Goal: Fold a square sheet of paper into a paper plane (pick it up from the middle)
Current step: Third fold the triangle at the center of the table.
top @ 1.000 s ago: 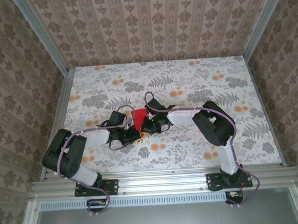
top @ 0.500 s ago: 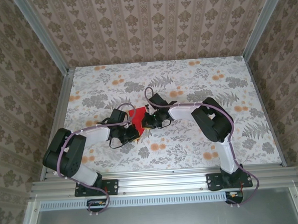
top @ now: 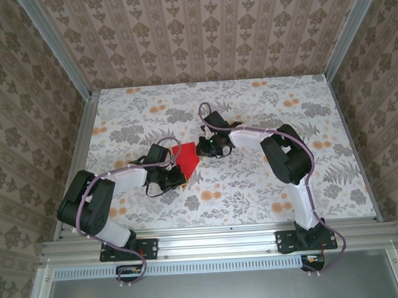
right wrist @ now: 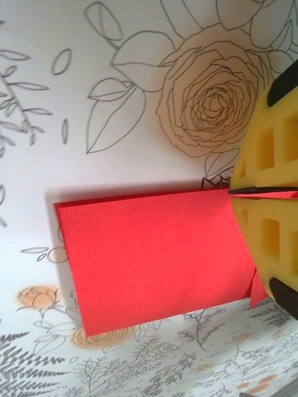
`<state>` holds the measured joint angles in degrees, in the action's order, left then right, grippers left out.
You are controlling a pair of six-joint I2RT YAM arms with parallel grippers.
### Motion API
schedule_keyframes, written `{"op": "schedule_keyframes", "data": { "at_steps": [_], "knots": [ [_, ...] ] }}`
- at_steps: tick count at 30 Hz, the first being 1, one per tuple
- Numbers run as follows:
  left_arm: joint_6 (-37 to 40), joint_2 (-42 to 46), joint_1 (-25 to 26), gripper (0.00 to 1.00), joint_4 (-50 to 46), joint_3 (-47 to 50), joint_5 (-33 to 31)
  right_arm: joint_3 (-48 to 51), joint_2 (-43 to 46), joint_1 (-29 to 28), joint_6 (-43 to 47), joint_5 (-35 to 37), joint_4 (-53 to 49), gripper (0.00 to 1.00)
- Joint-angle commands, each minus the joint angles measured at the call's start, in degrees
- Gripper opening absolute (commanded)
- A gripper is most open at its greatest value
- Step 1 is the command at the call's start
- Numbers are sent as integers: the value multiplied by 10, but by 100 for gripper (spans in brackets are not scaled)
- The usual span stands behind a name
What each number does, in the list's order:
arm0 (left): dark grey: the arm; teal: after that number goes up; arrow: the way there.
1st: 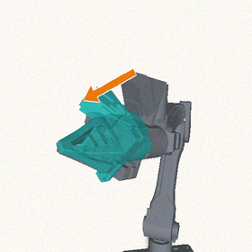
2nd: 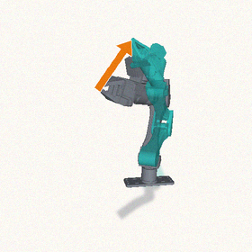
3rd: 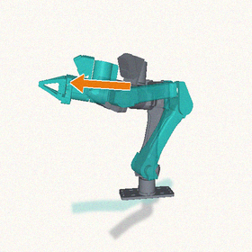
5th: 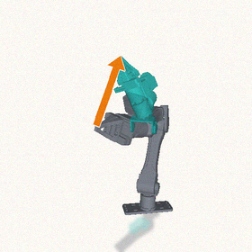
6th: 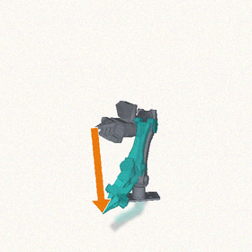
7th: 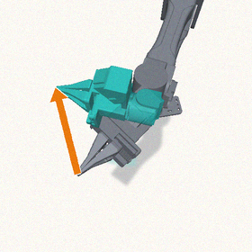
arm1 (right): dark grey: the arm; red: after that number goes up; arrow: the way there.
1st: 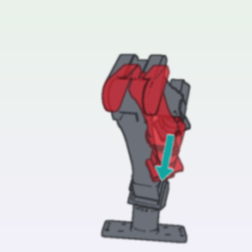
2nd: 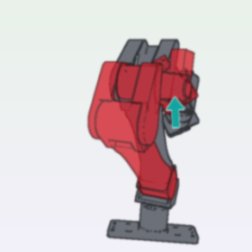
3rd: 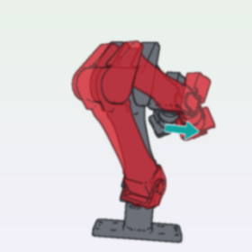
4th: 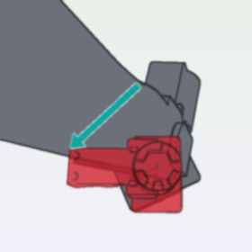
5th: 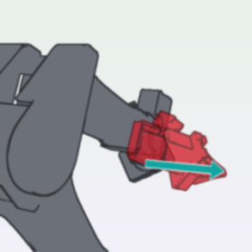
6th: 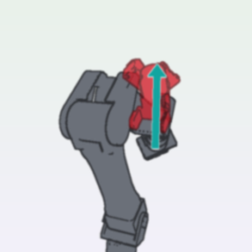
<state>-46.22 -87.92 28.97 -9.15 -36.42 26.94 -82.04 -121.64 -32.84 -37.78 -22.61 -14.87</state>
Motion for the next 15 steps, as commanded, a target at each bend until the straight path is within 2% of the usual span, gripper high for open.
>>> {"op": "schedule_keyframes", "data": {
  "at_steps": [1,9,15],
  "knots": [
    [17,-12,2,4,-78,9,-42,-9,47,-2,17,20,-33,13],
    [17,45,2,10,-50,-12,-10,48,82,-30,-20,-15,14,17],
    [20,64,-10,17,-55,-36,-27,51,47,-47,-55,-42,45,18]
  ]
}}
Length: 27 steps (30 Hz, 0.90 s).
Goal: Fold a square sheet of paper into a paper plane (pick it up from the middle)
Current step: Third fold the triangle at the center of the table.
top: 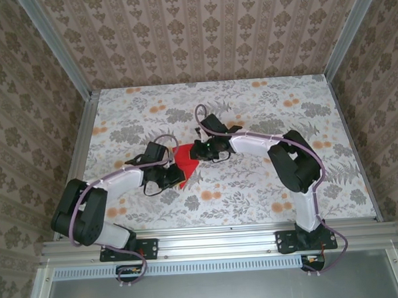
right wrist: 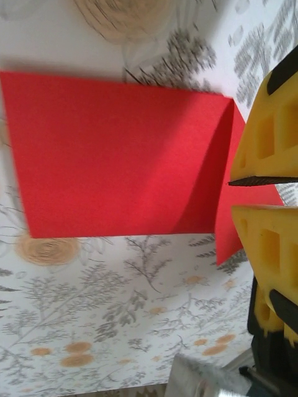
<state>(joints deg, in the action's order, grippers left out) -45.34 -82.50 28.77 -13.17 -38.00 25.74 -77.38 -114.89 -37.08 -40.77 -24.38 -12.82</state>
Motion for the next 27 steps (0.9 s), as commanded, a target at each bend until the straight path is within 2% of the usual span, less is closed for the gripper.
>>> {"op": "schedule_keyframes", "data": {
  "at_steps": [1,7,14,24,27],
  "knots": [
    [11,8,-10,17,-15,-22,-18,4,-27,-5,-32,-30,32,18],
    [6,3,-22,24,0,-19,-41,-23,-60,-5,-46,-38,11,18],
    [32,19,-59,33,28,-14,-56,-73,-74,-1,-25,0,-68,19],
    [61,59,-67,60,14,9,-52,-138,-76,5,-23,59,-109,19],
    [61,66,-68,63,9,15,-53,-138,-60,5,-20,73,-117,22]
  ]
}}
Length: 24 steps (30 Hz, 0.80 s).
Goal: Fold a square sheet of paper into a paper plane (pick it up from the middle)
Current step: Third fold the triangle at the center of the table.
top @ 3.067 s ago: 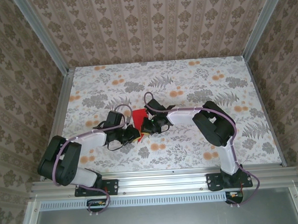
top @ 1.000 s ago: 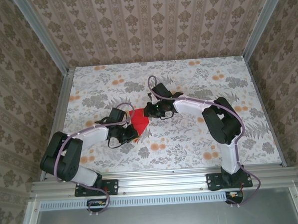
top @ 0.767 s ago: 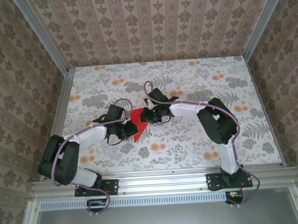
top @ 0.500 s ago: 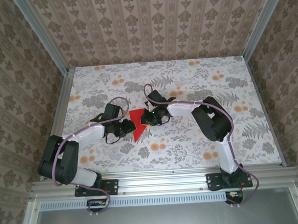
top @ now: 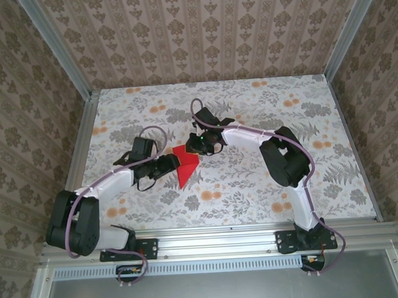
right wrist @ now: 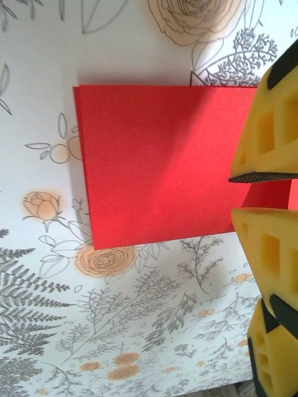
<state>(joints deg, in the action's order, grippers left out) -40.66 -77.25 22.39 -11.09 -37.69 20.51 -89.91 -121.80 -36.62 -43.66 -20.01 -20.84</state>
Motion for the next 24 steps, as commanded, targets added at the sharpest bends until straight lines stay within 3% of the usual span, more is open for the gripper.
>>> {"op": "schedule_keyframes", "data": {
  "at_steps": [1,16,24],
  "knots": [
    [14,17,-3,64,-14,14,-2,-14,14,1,11,37,-44,24],
    [37,25,23,75,-93,-20,-48,89,124,8,22,89,-2,71],
    [44,3,57,75,-110,-49,-68,170,171,14,8,87,67,77]
  ]
}}
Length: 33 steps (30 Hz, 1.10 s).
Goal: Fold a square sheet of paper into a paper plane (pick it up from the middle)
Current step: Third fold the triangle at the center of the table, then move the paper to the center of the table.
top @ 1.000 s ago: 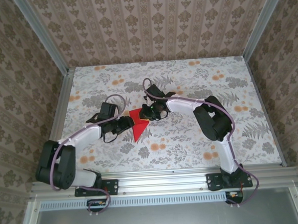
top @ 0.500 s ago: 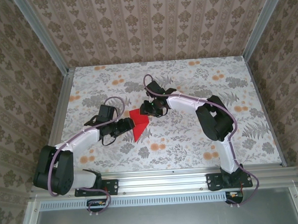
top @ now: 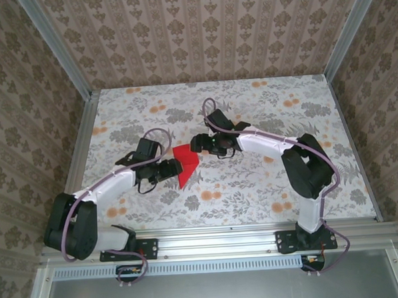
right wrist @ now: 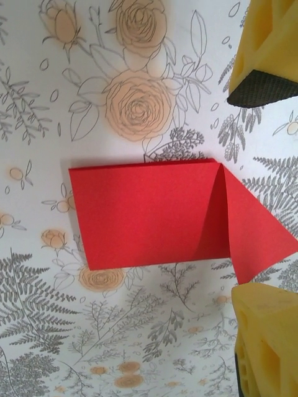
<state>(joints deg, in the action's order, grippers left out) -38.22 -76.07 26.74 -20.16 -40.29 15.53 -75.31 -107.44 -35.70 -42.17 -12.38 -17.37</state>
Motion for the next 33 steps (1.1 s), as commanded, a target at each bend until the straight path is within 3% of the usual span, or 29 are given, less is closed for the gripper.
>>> {"op": "schedule_keyframes", "data": {
  "at_steps": [1,14,33],
  "knots": [
    [19,-15,15,75,-20,-26,-22,32,31,6,-10,10,42,77],
    [42,-121,24,67,-19,-94,-43,65,41,12,-37,8,99,77],
    [68,-177,24,35,-48,-125,-71,111,51,9,-53,-21,122,80]
  ]
}}
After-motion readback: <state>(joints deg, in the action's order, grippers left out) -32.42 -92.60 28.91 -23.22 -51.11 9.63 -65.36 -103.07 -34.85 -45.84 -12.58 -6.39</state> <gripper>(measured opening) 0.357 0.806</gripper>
